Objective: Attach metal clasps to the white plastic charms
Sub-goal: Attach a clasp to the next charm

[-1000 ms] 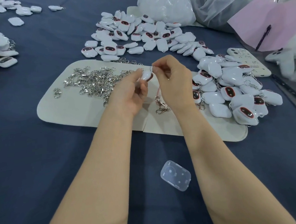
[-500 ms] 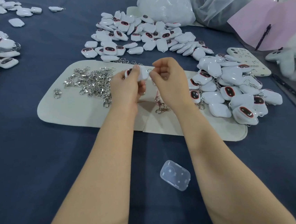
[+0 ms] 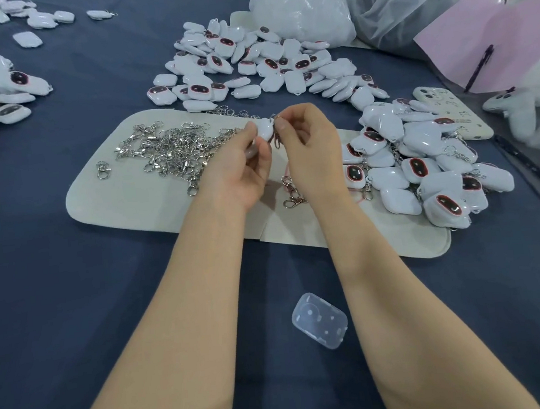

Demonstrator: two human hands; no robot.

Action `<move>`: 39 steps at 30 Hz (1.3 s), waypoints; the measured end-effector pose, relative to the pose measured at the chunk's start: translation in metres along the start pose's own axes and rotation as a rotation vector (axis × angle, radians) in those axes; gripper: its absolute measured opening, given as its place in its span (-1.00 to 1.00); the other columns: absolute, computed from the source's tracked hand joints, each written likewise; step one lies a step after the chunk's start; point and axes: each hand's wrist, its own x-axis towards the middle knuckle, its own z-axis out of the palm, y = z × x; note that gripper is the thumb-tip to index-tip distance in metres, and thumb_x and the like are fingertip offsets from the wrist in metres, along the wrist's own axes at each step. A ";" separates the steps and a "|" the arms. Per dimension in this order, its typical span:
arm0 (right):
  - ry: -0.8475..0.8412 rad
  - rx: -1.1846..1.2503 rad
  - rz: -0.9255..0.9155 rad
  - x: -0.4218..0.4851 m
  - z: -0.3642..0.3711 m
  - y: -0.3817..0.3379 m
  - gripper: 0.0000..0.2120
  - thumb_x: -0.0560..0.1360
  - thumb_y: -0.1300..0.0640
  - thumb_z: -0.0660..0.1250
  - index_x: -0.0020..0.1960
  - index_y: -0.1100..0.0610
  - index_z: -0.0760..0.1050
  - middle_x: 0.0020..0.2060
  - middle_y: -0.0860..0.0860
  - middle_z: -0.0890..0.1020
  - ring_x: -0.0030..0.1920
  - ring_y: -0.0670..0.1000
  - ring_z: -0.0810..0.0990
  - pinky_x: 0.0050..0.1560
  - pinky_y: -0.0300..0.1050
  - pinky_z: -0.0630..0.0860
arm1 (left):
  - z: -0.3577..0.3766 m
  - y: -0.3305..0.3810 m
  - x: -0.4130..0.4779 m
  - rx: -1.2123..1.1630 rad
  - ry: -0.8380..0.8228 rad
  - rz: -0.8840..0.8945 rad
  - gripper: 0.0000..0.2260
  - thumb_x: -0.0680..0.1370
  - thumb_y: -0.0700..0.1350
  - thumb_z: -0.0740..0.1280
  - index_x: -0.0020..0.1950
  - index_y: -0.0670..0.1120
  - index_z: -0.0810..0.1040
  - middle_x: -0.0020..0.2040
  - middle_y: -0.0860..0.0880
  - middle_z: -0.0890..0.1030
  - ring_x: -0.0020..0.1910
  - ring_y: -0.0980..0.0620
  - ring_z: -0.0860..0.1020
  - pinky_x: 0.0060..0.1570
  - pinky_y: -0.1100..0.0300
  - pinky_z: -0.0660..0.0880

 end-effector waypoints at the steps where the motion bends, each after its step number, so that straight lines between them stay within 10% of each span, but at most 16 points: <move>1: 0.020 0.021 -0.003 0.000 0.001 0.000 -0.93 0.54 0.27 0.27 -0.08 0.13 0.46 -0.25 -0.07 0.56 -0.17 -0.01 0.55 -0.01 -0.06 0.53 | 0.001 -0.001 0.000 0.020 -0.002 0.002 -0.80 0.56 -0.23 0.32 -0.27 -0.22 0.47 -0.31 -0.09 0.49 -0.55 0.19 0.44 -0.53 0.43 0.46; 16: -0.130 -0.372 -0.092 0.002 -0.011 0.003 -0.91 0.55 0.27 0.24 -0.05 0.24 0.51 -0.25 0.00 0.56 -0.16 0.05 0.53 -0.06 -0.08 0.46 | 0.002 -0.008 -0.002 0.791 0.069 0.660 -0.87 0.55 -0.19 0.32 -0.16 0.01 0.49 -0.31 0.03 0.51 -0.46 0.12 0.46 -0.46 0.32 0.42; 22: -0.199 -0.189 0.068 0.003 -0.017 0.001 -0.65 0.54 0.31 0.16 0.29 0.10 0.44 0.20 -0.05 0.53 0.14 -0.14 0.48 0.11 -0.38 0.40 | 0.000 -0.007 0.002 0.757 0.116 0.620 -0.88 0.57 -0.14 0.27 -0.15 0.04 0.51 -0.34 0.04 0.50 -0.52 0.16 0.43 -0.44 0.27 0.41; 26: -0.267 -0.091 0.139 0.007 -0.021 -0.006 -0.77 0.55 0.19 0.27 0.20 0.06 0.47 -0.04 -0.03 0.63 -0.11 -0.13 0.59 -0.07 -0.29 0.51 | 0.006 -0.012 0.000 0.730 0.041 0.546 -0.83 0.58 -0.10 0.23 -0.16 0.07 0.54 -0.33 0.04 0.49 -0.51 0.16 0.40 -0.41 0.24 0.39; 30: 0.106 -0.181 0.087 0.014 -0.035 -0.012 -0.84 0.54 0.19 0.27 0.11 0.10 0.50 -0.21 -0.14 0.54 -0.20 -0.17 0.51 -0.15 -0.43 0.41 | 0.011 -0.012 -0.004 0.572 0.061 0.513 -0.87 0.60 -0.11 0.22 0.11 -0.06 0.49 -0.21 0.09 0.53 -0.45 0.19 0.50 -0.42 0.30 0.46; 34: 0.575 -0.489 0.127 0.022 -0.066 -0.012 -0.69 0.52 0.25 0.16 0.21 0.03 0.48 0.17 0.02 0.49 0.22 0.02 0.37 0.22 -0.09 0.34 | 0.002 -0.003 -0.005 0.424 0.252 0.560 -0.89 0.58 -0.17 0.20 -0.12 -0.02 0.44 -0.39 0.09 0.49 -0.55 0.19 0.44 -0.45 0.29 0.38; 39: 0.396 -0.413 -0.082 0.028 -0.030 -0.015 -0.69 0.50 0.30 0.18 0.22 0.18 0.46 0.20 0.09 0.49 0.25 0.03 0.40 0.25 -0.30 0.21 | 0.011 0.006 0.003 0.321 0.343 0.598 -0.86 0.60 -0.20 0.15 -0.14 -0.04 0.40 -0.31 0.06 0.45 -0.43 0.15 0.43 -0.40 0.29 0.40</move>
